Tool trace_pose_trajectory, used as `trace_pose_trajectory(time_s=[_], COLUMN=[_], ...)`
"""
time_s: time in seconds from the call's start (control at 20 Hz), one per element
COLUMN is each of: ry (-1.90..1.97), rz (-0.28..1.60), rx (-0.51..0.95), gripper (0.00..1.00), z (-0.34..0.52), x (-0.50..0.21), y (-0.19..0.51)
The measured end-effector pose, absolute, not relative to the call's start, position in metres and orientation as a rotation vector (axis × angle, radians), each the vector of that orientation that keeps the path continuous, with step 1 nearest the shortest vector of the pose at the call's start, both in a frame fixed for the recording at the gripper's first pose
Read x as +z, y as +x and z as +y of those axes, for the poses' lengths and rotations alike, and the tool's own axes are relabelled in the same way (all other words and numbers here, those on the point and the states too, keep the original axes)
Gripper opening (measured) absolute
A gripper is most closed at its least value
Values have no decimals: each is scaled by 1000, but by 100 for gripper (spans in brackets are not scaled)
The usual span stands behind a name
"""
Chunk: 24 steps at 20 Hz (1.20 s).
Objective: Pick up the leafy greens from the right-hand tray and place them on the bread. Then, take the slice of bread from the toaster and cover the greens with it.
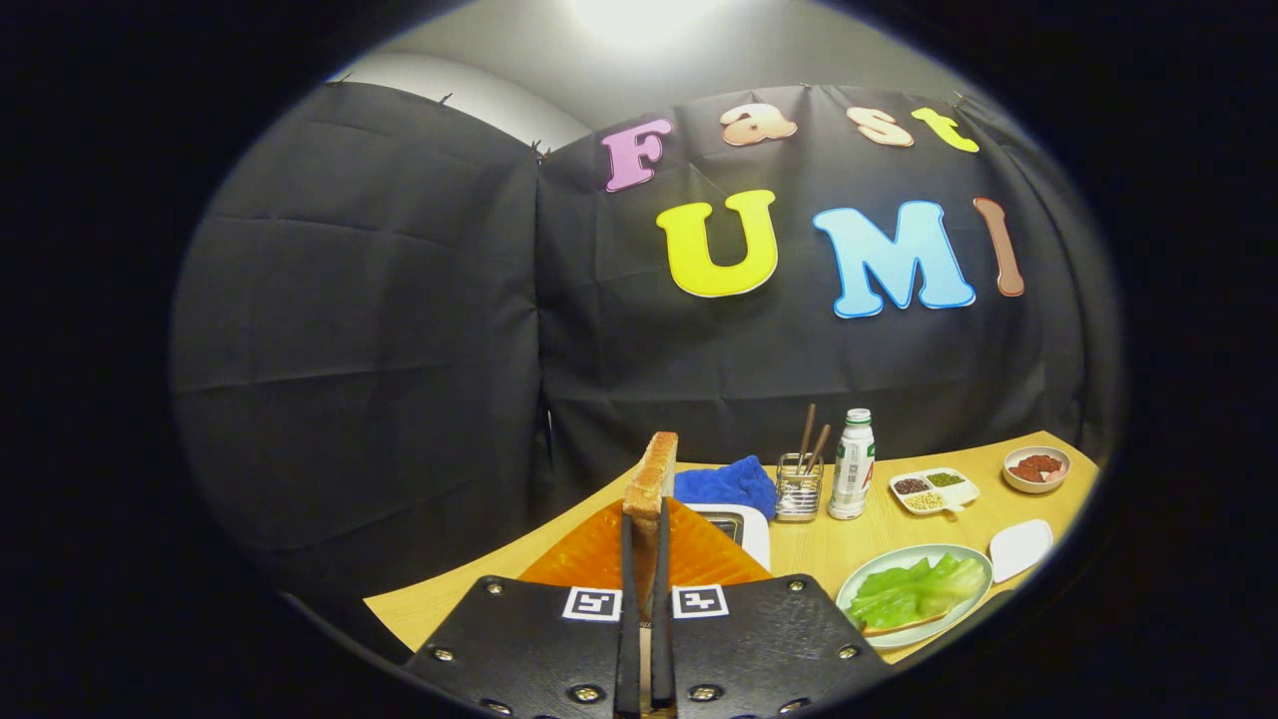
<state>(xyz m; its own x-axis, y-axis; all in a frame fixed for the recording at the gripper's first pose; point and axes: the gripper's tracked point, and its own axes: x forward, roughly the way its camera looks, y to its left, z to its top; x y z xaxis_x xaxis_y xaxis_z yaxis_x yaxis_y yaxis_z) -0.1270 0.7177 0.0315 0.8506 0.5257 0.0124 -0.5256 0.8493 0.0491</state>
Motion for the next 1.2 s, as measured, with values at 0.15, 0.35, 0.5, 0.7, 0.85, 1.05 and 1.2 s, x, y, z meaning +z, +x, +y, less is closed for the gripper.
trace_pose_trajectory(time_s=[0.15,0.35,0.5,0.7,0.85,1.05,1.2], ry=[60,52,59,67,58,41,26], rz=[-30,-70,-81,-87,-106,-106,-116], rx=[567,559,553,521,487,445,396], gripper=[5,4,4,4,4,4,4], z=[716,703,691,665,642,610,583], x=[42,52,59,65,70,66,67], y=[-133,-140,-141,-137,-135,-128,-124])
